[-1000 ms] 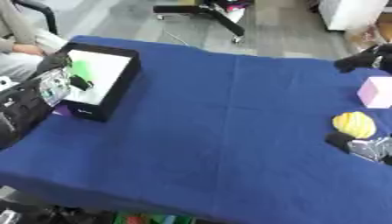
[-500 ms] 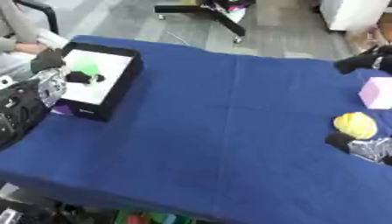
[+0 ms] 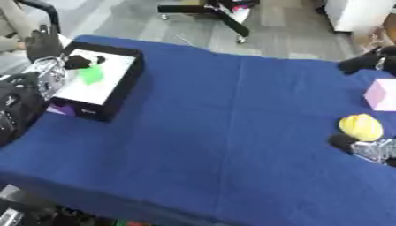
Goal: Pick up the objects with one hand, pass them to the other hand, and then place them into the box on the other side of the table.
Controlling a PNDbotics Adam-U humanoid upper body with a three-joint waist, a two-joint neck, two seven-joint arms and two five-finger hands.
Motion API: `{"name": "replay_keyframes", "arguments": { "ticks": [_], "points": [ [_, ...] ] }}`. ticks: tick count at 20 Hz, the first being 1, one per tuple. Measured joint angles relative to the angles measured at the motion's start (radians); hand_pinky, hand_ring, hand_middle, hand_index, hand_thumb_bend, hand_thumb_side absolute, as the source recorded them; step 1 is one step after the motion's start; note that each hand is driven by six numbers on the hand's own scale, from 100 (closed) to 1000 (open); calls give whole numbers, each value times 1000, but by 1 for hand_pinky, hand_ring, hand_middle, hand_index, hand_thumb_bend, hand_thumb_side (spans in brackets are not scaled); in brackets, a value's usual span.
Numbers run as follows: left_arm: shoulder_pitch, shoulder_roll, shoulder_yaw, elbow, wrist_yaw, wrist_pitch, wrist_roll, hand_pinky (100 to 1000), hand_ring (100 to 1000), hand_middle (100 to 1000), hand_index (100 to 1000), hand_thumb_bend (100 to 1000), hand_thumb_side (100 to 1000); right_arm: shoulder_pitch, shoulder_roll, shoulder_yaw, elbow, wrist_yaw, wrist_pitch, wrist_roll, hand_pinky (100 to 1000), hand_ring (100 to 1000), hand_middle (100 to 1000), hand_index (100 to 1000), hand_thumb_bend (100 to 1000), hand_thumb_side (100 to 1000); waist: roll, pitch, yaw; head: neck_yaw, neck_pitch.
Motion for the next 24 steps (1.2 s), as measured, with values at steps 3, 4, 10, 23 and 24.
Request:
{"name": "replay_keyframes", "arguments": {
  "ticks": [3,4,10,23,24],
  "points": [
    [-3,14,55,-69,-47,-17,17,882,893,893,965,1000,695,4,0,0,0,1,0,0,778,787,697,850,536,462,-3,0,4,-10,0],
    [-10,16,75,-94,-63,-26,26,882,893,893,965,1000,695,6,0,-1,0,1,0,-1,778,787,697,850,536,462,-3,-1,5,-15,0],
    [-67,-15,210,-241,-126,-103,104,919,775,767,885,794,726,14,0,-14,0,17,8,-13,778,789,702,857,542,466,-14,-5,10,-68,0],
    [-80,-293,96,-548,26,-290,145,944,715,710,872,576,713,26,-22,-96,2,29,98,-143,773,810,734,866,595,454,-42,18,-4,-322,0],
    [-78,-316,81,-572,40,-304,132,945,714,709,872,557,713,26,-30,-102,6,22,111,-157,773,814,743,865,600,446,-44,20,-2,-347,0]
  ]
}}
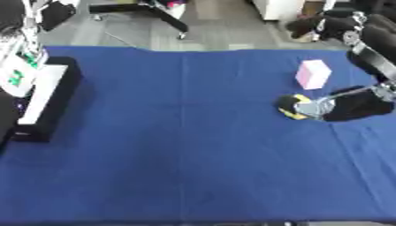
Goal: Pick up the objects with one hand, pass them to the other hand, and then place them into the box on the other side of the table.
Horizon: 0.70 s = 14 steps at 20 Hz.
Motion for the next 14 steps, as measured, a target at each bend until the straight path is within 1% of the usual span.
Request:
{"name": "replay_keyframes", "arguments": {
  "ticks": [2,3,4,5,6,8,9,11,14],
  "points": [
    [12,-48,-26,-51,32,-31,-29,946,711,704,871,540,715,0,-18,-14,20,-17,27,-29,774,818,752,864,601,436,-1,3,6,-49,0],
    [27,-72,-34,-90,56,-55,-50,945,706,699,871,527,720,0,-27,-20,34,-25,39,-45,774,822,759,861,594,414,-1,6,11,-73,0],
    [70,-90,-34,-171,108,-96,-87,945,706,698,870,524,719,-1,-38,-26,52,-32,51,-65,775,824,765,860,594,407,-1,11,15,-97,0],
    [127,-102,-26,-277,181,-130,-140,945,702,694,869,516,723,-1,-49,-29,75,-40,60,-86,774,828,775,857,598,396,-1,15,21,-119,0],
    [173,-108,-11,-380,258,-148,-197,945,701,692,869,514,722,-2,-59,-32,103,-49,67,-109,776,831,778,857,597,393,-1,17,27,-140,0],
    [216,-117,25,-536,383,-155,-293,944,696,687,867,502,718,-9,-75,-34,164,-65,76,-154,778,841,794,853,601,378,-2,17,32,-174,0],
    [225,-126,38,-582,427,-156,-326,945,695,685,866,495,717,-12,-83,-35,197,-74,78,-177,781,846,799,850,599,371,-1,17,35,-190,0],
    [241,-149,53,-634,487,-160,-371,947,692,683,864,481,723,-22,-96,-37,266,-94,74,-222,784,853,804,848,597,359,-1,18,41,-216,0],
    [262,-183,61,-658,530,-166,-404,949,687,677,862,473,729,-42,-112,-37,370,-128,55,-274,784,860,811,845,603,344,-1,23,49,-244,0]
  ]
}}
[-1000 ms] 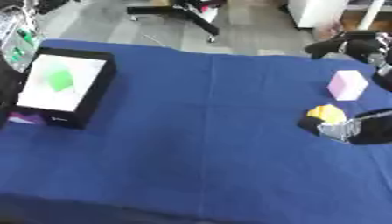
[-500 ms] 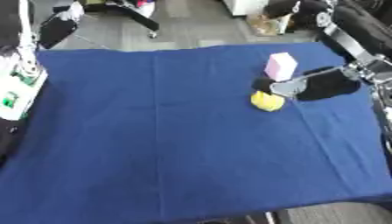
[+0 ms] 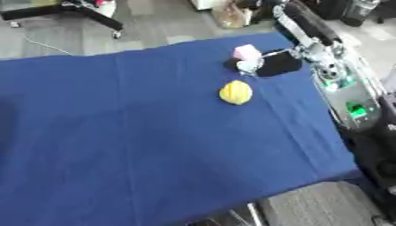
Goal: Pick up the objects with one hand, pass them to the other hand, and then place them into the box on the other side of the table.
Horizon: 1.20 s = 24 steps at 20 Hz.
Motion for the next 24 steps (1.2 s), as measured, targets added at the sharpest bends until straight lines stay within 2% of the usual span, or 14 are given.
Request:
{"name": "replay_keyframes", "arguments": {
  "ticks": [4,9,13,18,24],
  "points": [
    [28,-40,0,-4,28,-9,-17,951,683,670,859,463,738,-36,-8,3,160,-73,-34,-43,778,884,823,829,628,302,5,1,12,-27,0],
    [58,-82,0,-4,43,-17,-31,952,681,665,856,452,754,-88,-8,-5,415,-184,-84,-76,772,900,828,820,651,272,17,1,25,-61,0],
    [68,-100,0,-4,44,-20,-37,953,680,662,855,445,764,-121,1,-17,579,-221,-124,-87,769,903,825,815,653,263,21,1,32,-82,0],
    [75,-109,0,-4,44,-17,-46,953,679,660,855,436,778,-136,20,-28,710,-248,-152,-67,769,907,827,814,655,248,24,1,42,-95,0],
    [82,-117,1,-4,43,-12,-52,954,679,660,855,429,788,-144,39,-40,809,-256,-165,-44,765,902,806,795,649,227,30,1,52,-101,0]
  ]
}}
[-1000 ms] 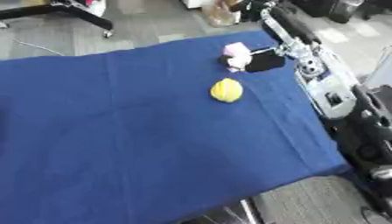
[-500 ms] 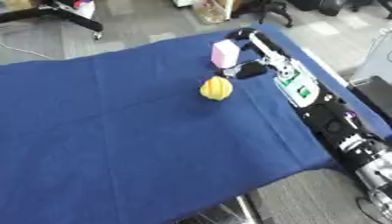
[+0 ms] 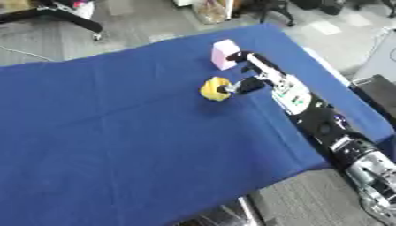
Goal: Pick up the objects with one hand, pass them to the other hand, and then place them into the box on the other side of the table.
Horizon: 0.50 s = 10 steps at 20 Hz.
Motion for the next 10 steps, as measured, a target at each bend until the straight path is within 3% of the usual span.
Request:
{"name": "replay_keyframes", "arguments": {
  "ticks": [7,10],
  "points": [
    [0,-9,0,0,-7,3,-5,953,679,660,855,426,794,-4,16,-9,57,11,-11,-7,756,888,769,749,626,190,10,0,8,-2,0],
    [0,-9,0,0,-7,3,-7,952,679,659,856,425,795,-8,19,-12,67,18,-16,-12,747,873,717,679,573,138,11,0,8,-2,0]
  ]
}}
